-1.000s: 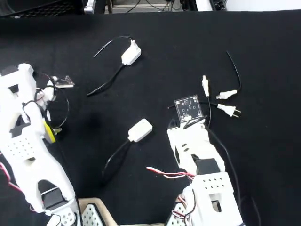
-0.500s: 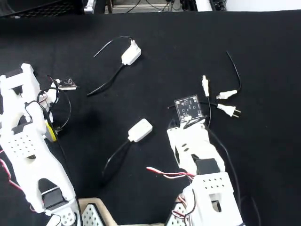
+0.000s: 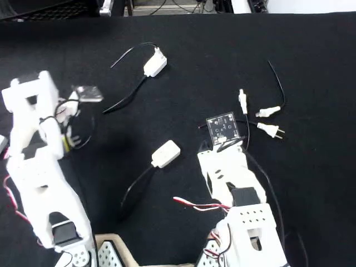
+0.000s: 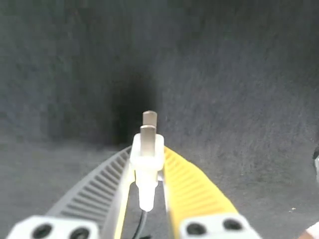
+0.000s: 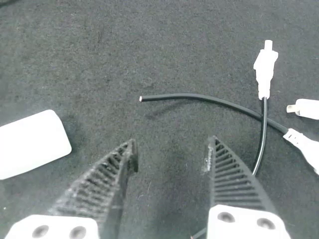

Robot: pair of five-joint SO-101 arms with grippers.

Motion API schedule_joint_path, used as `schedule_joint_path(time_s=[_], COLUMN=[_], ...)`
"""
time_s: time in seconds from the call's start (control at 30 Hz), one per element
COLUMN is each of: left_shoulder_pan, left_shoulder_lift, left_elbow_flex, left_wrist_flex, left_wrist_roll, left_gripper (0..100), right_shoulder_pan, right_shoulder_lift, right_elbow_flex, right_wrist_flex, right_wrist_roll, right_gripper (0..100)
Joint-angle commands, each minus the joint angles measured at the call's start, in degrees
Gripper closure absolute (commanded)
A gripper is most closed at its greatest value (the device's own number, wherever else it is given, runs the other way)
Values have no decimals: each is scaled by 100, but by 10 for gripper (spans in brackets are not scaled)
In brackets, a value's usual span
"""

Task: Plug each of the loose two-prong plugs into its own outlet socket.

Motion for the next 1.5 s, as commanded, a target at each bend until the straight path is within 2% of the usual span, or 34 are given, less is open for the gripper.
schedule_joint_path(time_s=[0.0, 0.4, 0.77, 0.87, 0.97, 1.23, 1.37, 1.47], left_shoulder_pan=[576, 2633, 3407, 3495, 3503, 3820, 3987, 3996], left_shoulder_lift=[-993, -2760, -4659, -5389, -6233, -8343, -8888, -9002], left_elbow_flex=[-31, -22, -22, 145, 875, 4374, 5525, 6035], left_wrist_flex=[-44, -44, -62, -360, -862, -2418, -3068, -3613], left_wrist_roll=[-923, 1565, 3842, 4563, 5116, 5811, 6189, 6585], left_gripper=[972, 972, 971, 971, 971, 971, 971, 971], right_shoulder_pan=[-53, -44, -26, -26, -26, -26, -26, -26], right_shoulder_lift=[-13, -13, -22, -22, -22, -22, -22, -22], right_elbow_flex=[-22, -40, -154, -198, -207, -224, -312, -435], right_wrist_flex=[-105, -105, -105, -105, -88, -79, -97, -79], right_wrist_roll=[35, 35, 0, 0, -9, -9, -9, -9], right_gripper=[779, 779, 780, 780, 780, 780, 781, 838])
